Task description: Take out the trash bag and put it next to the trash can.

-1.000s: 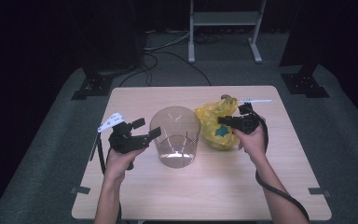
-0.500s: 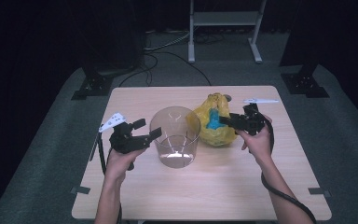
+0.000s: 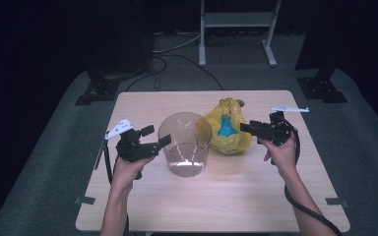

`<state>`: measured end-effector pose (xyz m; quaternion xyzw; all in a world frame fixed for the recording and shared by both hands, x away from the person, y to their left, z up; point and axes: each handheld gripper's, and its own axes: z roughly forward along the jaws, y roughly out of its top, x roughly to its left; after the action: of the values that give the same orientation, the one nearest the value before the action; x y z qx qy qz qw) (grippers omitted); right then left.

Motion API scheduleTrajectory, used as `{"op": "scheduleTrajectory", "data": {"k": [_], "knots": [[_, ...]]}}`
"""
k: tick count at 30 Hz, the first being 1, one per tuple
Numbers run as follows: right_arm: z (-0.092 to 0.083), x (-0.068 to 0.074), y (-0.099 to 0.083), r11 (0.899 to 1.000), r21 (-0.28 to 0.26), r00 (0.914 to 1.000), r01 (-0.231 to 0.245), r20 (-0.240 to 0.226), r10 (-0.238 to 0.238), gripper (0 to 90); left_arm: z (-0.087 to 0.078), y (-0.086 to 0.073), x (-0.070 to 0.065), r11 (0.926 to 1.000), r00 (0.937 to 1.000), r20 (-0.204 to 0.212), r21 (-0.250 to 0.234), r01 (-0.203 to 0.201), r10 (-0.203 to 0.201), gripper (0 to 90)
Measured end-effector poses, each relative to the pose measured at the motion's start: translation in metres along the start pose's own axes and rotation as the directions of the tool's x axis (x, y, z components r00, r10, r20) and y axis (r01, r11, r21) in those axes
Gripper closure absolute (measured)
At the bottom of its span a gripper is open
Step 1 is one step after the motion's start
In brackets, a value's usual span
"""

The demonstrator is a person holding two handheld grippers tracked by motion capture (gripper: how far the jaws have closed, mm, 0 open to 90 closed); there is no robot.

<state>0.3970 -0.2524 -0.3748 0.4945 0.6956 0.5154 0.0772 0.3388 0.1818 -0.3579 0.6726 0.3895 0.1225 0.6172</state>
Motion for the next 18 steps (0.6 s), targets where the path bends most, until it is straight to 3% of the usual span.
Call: {"op": "scheduleTrajectory", "data": {"k": [18], "knots": [[-0.021, -0.020, -0.022, 0.999, -0.018, 0.9988, -0.042, -0.026, 0.042, 42.7, 0.001, 0.000, 0.000, 1.0000, 1.0000, 0.007, 0.008, -0.003, 0.003, 8.9]]}}
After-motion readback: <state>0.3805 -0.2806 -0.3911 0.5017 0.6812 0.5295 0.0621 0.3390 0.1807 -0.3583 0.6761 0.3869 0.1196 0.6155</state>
